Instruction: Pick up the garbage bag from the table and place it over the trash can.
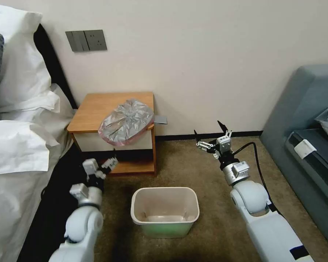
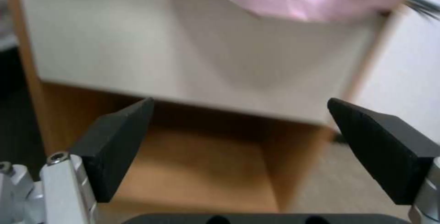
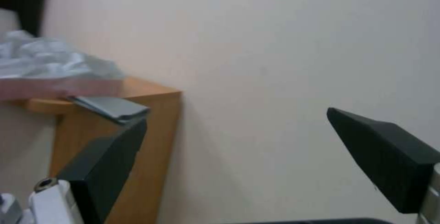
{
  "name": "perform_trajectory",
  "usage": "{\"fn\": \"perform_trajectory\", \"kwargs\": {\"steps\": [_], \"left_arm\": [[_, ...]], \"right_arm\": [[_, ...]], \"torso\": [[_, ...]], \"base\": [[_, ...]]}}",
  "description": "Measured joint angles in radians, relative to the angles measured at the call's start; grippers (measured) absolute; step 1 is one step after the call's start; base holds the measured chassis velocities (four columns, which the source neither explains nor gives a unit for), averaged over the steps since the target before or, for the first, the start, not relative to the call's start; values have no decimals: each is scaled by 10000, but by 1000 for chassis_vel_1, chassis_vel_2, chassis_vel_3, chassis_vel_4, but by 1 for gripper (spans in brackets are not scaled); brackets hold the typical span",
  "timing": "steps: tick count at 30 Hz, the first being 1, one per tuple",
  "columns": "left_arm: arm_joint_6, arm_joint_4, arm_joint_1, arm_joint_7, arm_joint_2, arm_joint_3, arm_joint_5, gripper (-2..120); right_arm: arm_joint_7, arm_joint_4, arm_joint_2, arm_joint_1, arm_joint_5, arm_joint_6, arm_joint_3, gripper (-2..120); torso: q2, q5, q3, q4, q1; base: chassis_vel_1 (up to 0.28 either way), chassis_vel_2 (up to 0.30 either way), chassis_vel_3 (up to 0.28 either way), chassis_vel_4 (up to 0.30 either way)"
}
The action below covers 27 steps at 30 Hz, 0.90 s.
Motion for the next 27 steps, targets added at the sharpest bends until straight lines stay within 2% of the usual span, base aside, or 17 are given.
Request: {"fn": "perform_trajectory", "kwargs": {"steps": [2,3,5,6,7,8,9,10,11,16,23,27], "left_arm": [[536,-846,809,-161,18,334,109,95],[649,-1012,970,-203,23,390,135,96],[672,-1050,1005,-214,24,401,143,96],[693,-1109,1081,-239,23,418,200,96],[524,-1112,1193,-302,-17,337,412,96],[524,-1112,1193,-302,-17,337,412,96],[257,-1092,1311,-381,-86,203,696,96],[-388,-959,1625,-607,-256,-161,1372,96],[-535,-938,1653,-655,-296,-281,1501,96],[-709,-827,1619,-727,-358,-457,1629,96],[-755,-785,1623,-728,-427,-449,1679,96],[-771,-793,1644,-728,-431,-471,1689,96]], "right_arm": [[-100,-623,-187,854,-565,248,-856,100],[-153,-932,-277,1269,-847,374,-1279,100],[-171,-1036,-313,1411,-943,415,-1419,100],[-232,-1429,-420,2039,-1251,543,-1992,100],[-232,-1474,-421,2196,-1272,556,-2070,100],[-232,-1474,-421,2196,-1272,556,-2070,100],[-233,-1589,-422,2334,-1329,565,-2197,100],[-307,-1993,-423,2754,-1534,599,-2620,100],[-346,-2233,-417,3056,-1661,642,-2881,100],[-511,-3338,-399,4389,-2268,819,-4063,100],[-550,-3548,-394,4599,-2399,860,-4283,100],[-841,-3558,-560,4707,-2901,831,-4289,100]], "torso": [[1,1,0,10,0],[0,3,0,10,-1],[0,2,0,10,0],[-1,-1,2,10,0],[1,-2,0,0,0],[1,-2,0,0,0],[1,-7,-1,0,0],[0,9,2,4,0],[0,2,1,7,0],[0,-3,2,7,0],[0,-1,1,2,0],[0,0,1,7,0]], "base": [[0,0,0,0],[0,0,0,0],[0,0,0,0],[0,0,0,0],[0,0,0,0],[0,0,0,0],[0,0,0,0],[0,0,0,0],[0,0,0,0],[0,0,0,0],[0,0,0,0],[0,0,0,0]]}}
